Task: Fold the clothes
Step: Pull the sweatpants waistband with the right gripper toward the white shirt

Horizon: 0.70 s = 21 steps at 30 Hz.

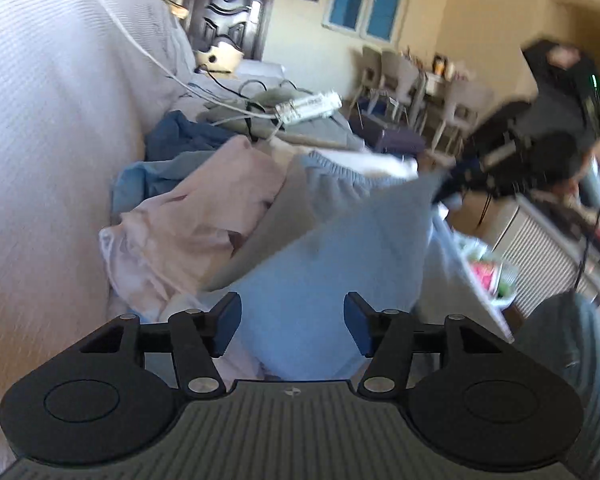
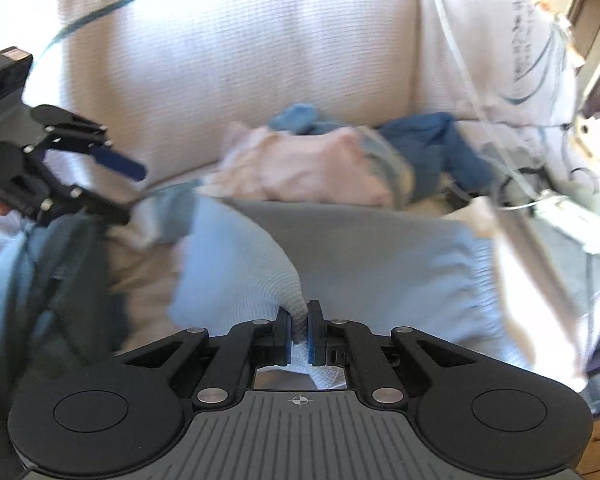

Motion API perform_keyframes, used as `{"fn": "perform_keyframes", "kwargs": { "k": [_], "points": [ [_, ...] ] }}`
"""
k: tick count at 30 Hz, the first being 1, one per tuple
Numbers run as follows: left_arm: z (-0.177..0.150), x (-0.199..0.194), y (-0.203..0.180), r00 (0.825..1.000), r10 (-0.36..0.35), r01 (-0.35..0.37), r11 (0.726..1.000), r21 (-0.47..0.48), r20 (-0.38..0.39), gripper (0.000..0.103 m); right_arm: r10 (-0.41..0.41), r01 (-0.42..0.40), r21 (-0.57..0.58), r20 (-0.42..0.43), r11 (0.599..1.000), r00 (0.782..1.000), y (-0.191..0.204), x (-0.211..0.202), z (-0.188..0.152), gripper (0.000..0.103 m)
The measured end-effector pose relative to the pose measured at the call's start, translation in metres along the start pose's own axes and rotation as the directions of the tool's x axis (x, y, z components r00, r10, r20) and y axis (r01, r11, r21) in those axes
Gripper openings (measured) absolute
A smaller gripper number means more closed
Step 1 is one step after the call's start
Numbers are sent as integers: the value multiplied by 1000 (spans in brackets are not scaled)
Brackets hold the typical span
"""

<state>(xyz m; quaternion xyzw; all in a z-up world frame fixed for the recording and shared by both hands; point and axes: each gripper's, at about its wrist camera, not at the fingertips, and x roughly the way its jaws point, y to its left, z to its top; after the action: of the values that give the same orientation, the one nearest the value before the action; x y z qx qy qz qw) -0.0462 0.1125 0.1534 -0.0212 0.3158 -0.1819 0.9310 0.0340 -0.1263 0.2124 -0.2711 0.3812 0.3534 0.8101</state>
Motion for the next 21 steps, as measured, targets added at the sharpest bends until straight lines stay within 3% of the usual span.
{"fn": "perform_keyframes", "kwargs": {
  "k": [7,13,21],
  "points": [
    [3,35,2,994,102,-100,994,30,-41,57,-100,99,-24,-35,995,994,-42,49,7,7],
    [1,48,13,993,97,-97,995,12,-73,62,-164,164,-4,-107,986,981,-78,86,9,7],
    [-2,74,26,992,74,-84,992,-90,-107,63,-152,158,27,-155,987,976,-106,122,9,8]
  ]
}}
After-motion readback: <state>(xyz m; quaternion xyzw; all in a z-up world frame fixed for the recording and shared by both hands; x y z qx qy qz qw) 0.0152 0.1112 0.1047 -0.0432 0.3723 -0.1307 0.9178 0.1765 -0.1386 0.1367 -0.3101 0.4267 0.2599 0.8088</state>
